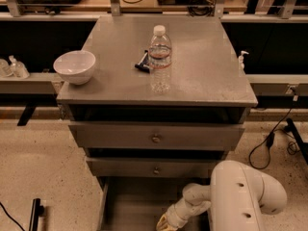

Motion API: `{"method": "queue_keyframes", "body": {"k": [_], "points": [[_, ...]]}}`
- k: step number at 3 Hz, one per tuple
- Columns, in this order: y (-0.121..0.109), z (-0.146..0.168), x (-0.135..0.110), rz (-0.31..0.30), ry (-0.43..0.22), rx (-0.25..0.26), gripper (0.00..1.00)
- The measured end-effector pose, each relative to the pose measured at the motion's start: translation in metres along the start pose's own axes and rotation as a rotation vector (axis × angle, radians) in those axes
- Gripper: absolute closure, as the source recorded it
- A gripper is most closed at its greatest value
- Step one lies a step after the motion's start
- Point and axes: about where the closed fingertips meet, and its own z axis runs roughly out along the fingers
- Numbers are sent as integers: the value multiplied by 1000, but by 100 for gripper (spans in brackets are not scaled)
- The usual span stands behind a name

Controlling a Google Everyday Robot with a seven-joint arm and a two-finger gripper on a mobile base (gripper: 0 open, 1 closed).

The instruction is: Open bottom drawer

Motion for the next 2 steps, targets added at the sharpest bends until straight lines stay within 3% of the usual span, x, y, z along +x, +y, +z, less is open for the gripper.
{"method": "queue_keyframes", "body": {"k": [2], "points": [[3, -5, -4, -10, 1, 9, 100]]}}
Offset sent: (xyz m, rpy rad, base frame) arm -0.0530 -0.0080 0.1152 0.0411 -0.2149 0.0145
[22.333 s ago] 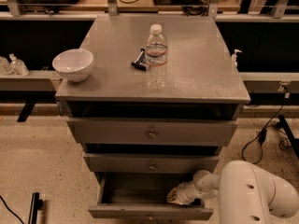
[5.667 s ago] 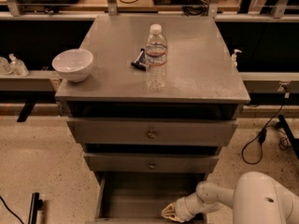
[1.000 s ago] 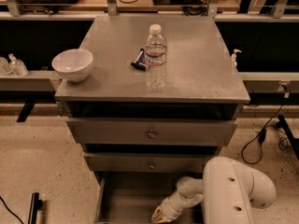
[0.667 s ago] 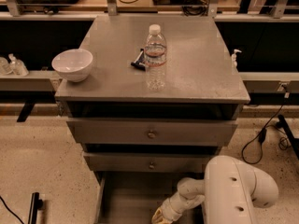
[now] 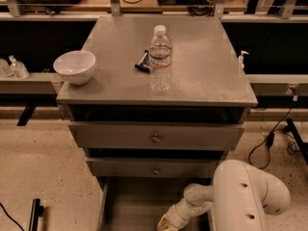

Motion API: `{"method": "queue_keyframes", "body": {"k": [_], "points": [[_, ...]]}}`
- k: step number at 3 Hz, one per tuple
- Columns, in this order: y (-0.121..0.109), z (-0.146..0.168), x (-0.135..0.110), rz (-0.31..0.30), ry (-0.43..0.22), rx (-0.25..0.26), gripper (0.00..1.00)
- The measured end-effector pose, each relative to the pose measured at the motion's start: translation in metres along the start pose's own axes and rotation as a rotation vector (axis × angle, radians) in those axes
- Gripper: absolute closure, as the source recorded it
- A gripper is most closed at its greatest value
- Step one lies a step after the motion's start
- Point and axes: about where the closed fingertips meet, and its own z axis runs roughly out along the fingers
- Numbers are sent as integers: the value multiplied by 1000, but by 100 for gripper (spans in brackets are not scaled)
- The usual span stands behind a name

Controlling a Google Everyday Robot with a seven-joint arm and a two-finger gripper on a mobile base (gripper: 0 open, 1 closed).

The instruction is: Open bottom drawer

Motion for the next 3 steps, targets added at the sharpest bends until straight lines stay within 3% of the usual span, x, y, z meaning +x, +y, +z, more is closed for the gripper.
{"method": "queue_keyframes", "body": {"k": [3], "points": [[-1, 0, 0, 0, 0, 0, 100]]}}
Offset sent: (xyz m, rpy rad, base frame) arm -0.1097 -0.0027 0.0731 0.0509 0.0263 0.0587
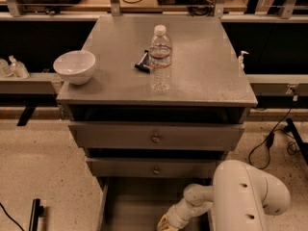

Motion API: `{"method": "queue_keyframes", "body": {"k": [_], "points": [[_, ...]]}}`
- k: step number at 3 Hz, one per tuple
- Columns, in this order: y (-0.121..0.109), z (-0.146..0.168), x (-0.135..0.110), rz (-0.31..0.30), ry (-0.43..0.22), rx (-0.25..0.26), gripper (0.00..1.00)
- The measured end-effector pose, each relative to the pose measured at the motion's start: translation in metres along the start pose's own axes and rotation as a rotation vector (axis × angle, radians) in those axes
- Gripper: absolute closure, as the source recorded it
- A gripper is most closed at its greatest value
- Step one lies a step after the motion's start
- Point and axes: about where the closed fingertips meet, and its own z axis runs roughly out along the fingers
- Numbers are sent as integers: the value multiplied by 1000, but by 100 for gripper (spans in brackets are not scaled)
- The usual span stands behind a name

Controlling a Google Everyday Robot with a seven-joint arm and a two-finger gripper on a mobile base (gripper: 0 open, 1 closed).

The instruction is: Open bottom drawer

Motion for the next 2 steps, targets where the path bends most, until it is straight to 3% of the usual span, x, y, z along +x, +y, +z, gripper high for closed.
{"method": "queue_keyframes", "body": {"k": [2], "points": [[-1, 0, 0, 0, 0, 0, 100]]}}
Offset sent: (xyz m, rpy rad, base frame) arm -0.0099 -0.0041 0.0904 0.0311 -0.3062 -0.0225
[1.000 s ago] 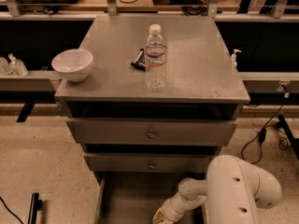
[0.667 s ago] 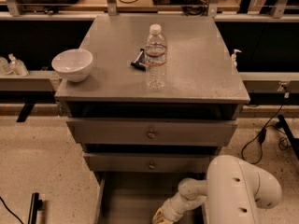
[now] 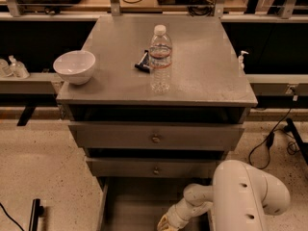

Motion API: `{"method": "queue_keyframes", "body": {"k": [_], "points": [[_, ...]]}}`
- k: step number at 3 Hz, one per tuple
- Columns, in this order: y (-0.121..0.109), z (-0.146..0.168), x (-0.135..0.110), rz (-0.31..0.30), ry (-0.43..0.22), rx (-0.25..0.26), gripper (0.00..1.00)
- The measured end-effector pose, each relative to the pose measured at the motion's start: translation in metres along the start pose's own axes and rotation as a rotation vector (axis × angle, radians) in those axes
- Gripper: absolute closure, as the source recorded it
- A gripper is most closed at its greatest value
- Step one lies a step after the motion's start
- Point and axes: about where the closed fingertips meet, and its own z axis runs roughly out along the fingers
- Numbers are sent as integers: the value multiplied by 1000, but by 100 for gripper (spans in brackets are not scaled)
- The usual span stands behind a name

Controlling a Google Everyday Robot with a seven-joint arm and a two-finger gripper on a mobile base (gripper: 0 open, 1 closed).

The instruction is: Open bottom drawer

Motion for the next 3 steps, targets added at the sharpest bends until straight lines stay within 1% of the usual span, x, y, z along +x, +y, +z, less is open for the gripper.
{"method": "queue_keyframes", "body": {"k": [1, 3], "points": [[0, 0, 0, 0, 0, 0, 82], [0, 0, 0, 0, 0, 0, 35]]}}
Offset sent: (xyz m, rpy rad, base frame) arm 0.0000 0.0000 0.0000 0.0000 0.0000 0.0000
